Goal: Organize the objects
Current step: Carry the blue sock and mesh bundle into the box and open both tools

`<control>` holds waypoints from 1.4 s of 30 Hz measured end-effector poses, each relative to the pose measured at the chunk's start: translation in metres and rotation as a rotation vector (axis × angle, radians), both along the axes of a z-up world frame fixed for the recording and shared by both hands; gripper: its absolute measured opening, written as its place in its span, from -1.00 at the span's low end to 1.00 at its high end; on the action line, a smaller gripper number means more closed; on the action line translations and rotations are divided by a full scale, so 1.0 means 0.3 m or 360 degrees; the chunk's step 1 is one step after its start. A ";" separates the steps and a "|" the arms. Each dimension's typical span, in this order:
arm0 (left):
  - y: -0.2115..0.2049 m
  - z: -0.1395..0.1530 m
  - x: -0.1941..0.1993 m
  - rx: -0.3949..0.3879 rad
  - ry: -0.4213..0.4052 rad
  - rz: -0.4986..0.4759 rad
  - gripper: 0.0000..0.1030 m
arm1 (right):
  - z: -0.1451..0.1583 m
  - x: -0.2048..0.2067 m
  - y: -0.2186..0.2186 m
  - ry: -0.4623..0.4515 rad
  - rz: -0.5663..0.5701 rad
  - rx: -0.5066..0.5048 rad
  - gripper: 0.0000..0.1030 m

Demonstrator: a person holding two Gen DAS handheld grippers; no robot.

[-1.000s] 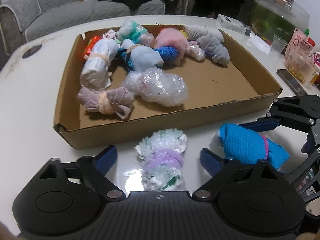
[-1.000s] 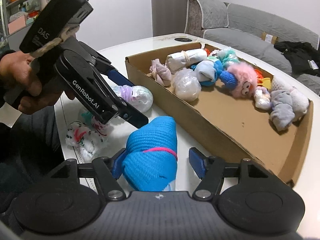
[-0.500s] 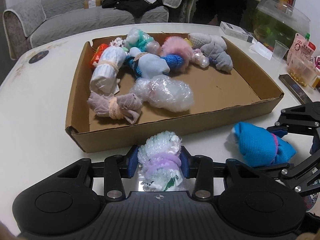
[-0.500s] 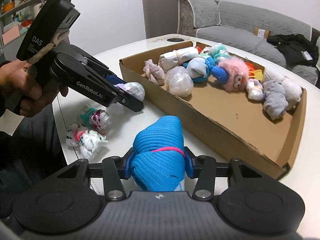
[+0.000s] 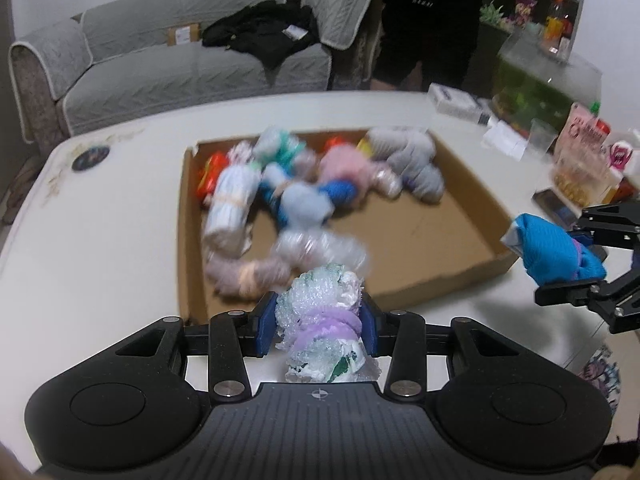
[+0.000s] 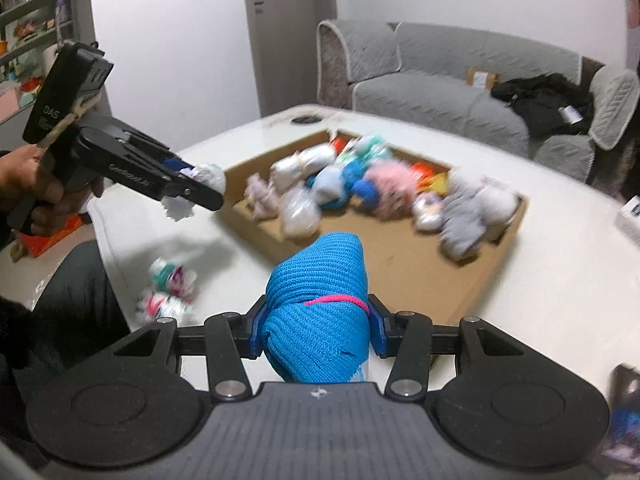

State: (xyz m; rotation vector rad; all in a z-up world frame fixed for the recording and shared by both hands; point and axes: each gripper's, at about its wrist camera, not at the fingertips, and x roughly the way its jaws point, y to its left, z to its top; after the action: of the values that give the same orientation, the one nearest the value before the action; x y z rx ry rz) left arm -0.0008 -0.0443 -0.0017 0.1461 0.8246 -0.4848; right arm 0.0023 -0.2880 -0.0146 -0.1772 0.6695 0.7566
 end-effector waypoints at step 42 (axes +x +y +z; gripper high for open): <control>-0.269 -0.213 0.338 0.0248 0.0064 0.0057 -0.05 | -0.130 0.474 0.200 0.0138 0.0121 -0.0343 -0.13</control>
State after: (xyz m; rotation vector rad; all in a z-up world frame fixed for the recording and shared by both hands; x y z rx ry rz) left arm 0.1007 -0.1250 -0.0656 0.2656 0.9032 -0.3908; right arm 0.1445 -0.2281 -0.0538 -0.3702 0.8304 0.7677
